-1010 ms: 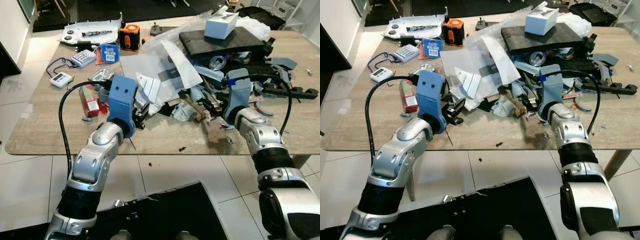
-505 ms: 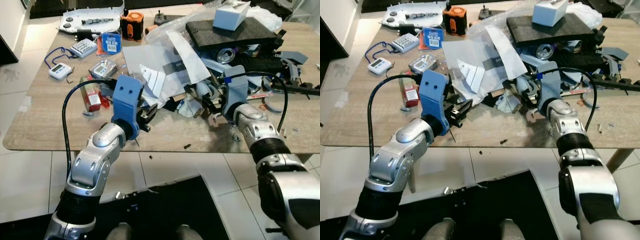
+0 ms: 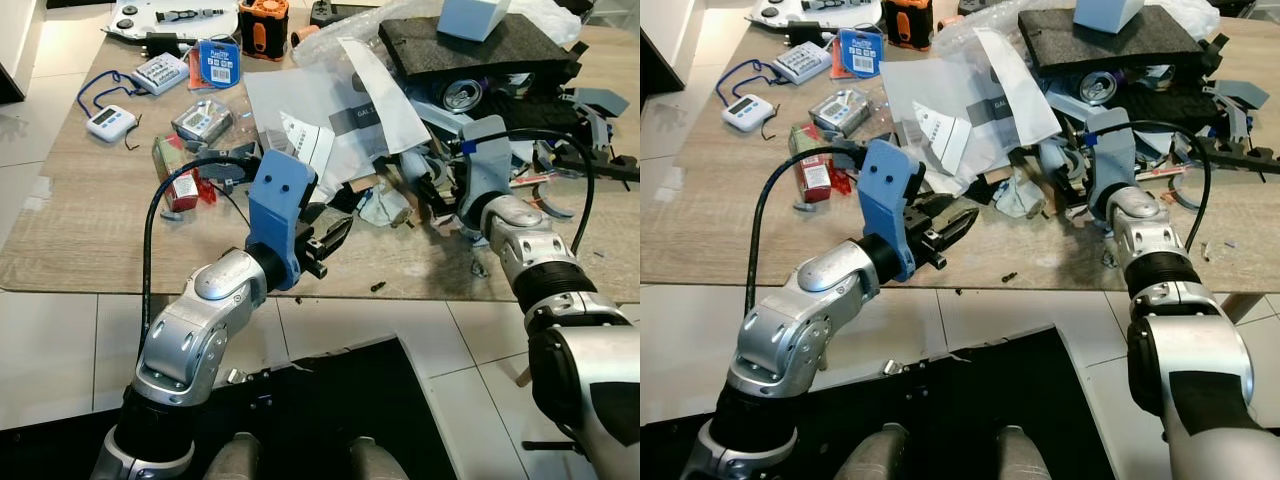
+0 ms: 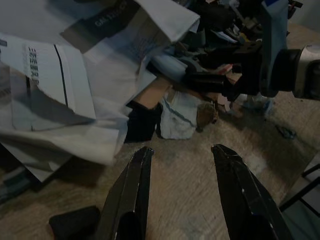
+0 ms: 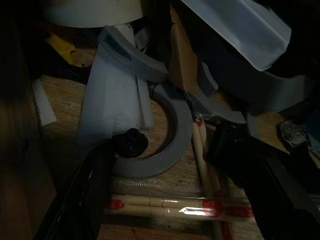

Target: Picking trash to rubbish bin

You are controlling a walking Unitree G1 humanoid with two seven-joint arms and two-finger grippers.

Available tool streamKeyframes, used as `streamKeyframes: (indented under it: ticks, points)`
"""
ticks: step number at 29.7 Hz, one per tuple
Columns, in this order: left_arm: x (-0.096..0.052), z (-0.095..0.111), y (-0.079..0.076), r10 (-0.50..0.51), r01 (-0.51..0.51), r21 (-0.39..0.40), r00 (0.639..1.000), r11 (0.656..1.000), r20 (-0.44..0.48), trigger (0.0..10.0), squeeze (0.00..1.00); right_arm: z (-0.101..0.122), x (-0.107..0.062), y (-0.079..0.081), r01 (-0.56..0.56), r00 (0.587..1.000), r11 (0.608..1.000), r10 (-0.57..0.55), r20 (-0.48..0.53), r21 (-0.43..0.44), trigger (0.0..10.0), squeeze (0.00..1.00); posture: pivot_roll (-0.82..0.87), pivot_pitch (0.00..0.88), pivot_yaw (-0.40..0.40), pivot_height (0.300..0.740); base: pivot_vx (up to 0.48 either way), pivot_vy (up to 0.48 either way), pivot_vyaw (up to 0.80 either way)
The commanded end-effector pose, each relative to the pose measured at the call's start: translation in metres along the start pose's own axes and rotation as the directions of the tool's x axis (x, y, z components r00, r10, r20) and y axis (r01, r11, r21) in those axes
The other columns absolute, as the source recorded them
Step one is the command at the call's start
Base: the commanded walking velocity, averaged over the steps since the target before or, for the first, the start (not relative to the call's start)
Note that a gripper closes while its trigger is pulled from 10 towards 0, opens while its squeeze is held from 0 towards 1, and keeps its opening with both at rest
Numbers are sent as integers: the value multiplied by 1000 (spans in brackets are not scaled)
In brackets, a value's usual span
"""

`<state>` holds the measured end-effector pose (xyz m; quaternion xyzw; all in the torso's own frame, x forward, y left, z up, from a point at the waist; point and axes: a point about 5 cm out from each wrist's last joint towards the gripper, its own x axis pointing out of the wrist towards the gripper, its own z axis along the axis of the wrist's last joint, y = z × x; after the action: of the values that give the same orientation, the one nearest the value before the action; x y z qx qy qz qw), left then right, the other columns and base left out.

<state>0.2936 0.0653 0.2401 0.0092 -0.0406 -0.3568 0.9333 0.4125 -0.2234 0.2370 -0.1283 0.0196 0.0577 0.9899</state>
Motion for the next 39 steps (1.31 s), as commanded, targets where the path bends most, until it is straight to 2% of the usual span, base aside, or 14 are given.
streamKeyframes:
  ticks: [1,5,6,7,8,9,10,13,24,39]
  points:
    - [-4,-3,-5,-28,28,-7,999,1000,-16,10000,0,-19,-5,-7,17,996,1000,-15,-89,17,10000,0,61,377,-25,740,0,0,0]
    - [-6,-3,-5,-33,32,-10,999,999,-27,10000,0,-28,-7,-9,14,988,998,-4,-152,63,10000,0,62,377,-26,740,0,0,0]
    - [-6,-3,-5,-34,34,-9,999,999,-32,10000,0,-32,-8,-10,20,984,996,-4,-180,90,4824,0,62,374,-25,740,0,0,0]
    - [-6,-3,-4,-35,34,-7,999,999,-34,10000,0,-34,-8,-10,27,980,994,-6,-197,106,3098,0,63,377,-25,740,0,0,0]
    - [-6,-3,-4,-35,34,-7,999,999,-34,10000,0,-34,-8,-10,27,980,994,-6,-197,106,3098,0,63,377,-25,740,0,0,0]
    - [-6,-3,-4,-35,35,-7,999,999,-36,10000,0,-35,-8,-11,33,979,992,-8,-205,119,1216,0,63,377,-25,740,0,0,0]
    - [-6,-3,-4,-35,35,-5,999,999,-37,10000,0,-36,-9,-11,38,977,991,-10,-211,129,0,0,63,377,-25,740,0,0,0]
    - [-6,-4,-4,-37,37,-2,998,999,-42,10000,0,-39,-10,-11,40,974,987,-5,-227,153,0,0,63,377,-25,740,0,0,0]
    - [-7,-4,-5,-42,42,-4,998,999,-49,10000,0,-40,-11,-13,41,971,987,-3,-239,155,0,0,61,374,-25,740,0,0,0]
    - [-3,-3,-3,-39,40,6,998,999,-44,10000,0,-27,-10,-22,33,971,994,-6,-241,108,0,0,48,355,-16,740,0,0,0]
